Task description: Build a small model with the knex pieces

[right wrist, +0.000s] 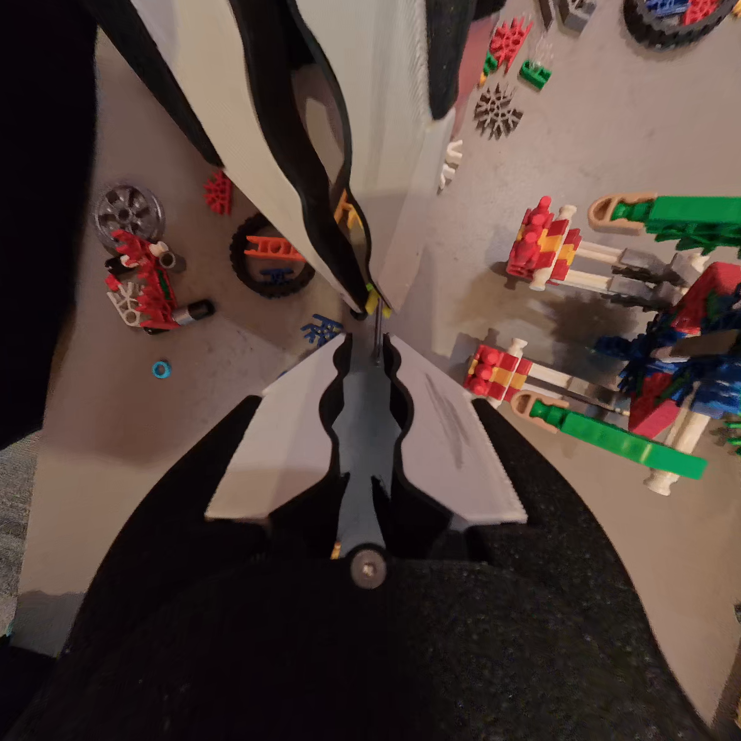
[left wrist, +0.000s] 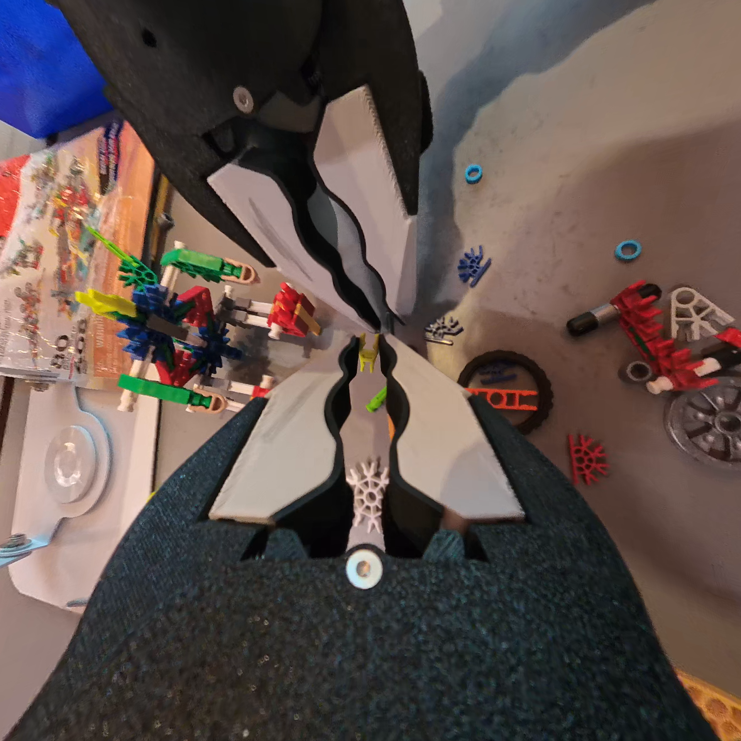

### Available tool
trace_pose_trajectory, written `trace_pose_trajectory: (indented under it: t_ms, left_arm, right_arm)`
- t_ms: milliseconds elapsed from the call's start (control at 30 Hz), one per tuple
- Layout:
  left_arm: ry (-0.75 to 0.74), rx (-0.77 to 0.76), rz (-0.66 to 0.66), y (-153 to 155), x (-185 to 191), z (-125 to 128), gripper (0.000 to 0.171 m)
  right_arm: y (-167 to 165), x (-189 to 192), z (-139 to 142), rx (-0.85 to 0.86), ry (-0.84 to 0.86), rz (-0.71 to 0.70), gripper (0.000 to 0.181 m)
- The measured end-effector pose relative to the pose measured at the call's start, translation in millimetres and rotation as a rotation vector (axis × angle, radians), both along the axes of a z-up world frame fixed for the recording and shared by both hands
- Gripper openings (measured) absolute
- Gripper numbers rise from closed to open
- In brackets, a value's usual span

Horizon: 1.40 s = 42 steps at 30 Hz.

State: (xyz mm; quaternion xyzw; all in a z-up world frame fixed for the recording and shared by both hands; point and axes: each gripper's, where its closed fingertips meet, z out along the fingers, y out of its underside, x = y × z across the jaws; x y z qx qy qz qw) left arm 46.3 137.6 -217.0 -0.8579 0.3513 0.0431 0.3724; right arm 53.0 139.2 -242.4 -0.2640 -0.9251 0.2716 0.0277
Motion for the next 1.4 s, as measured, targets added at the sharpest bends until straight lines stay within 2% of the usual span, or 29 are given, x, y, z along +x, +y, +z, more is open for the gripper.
trace_pose_trajectory:
  t_ms: [300, 467, 700, 1167, 1400]
  left_arm:
    - [0.17, 0.141, 0.021, 10, -13, 13, 0.007]
    - [0.25, 0.201, 0.034, 12, -19, 20, 0.007]
    - [0.29, 0.306, 0.007, 10, -20, 36, 0.007]
    - [0.343, 0.327, 0.036, 10, -29, 37, 0.007]
    - [0.368, 0.354, 0.04, 9, -30, 40, 0.007]
  right_arm:
    - [-3, -16, 32, -0.256, 0.015, -0.102, 0.022]
    - [-4, -24, 38, -0.315, 0.007, -0.153, 0.021]
    - [-7, -25, 55, -0.469, -0.015, -0.161, 0.02]
    - [-5, -33, 62, -0.526, -0.007, -0.203, 0.017]
    - [-4, -37, 65, -0.56, -0.003, -0.223, 0.009]
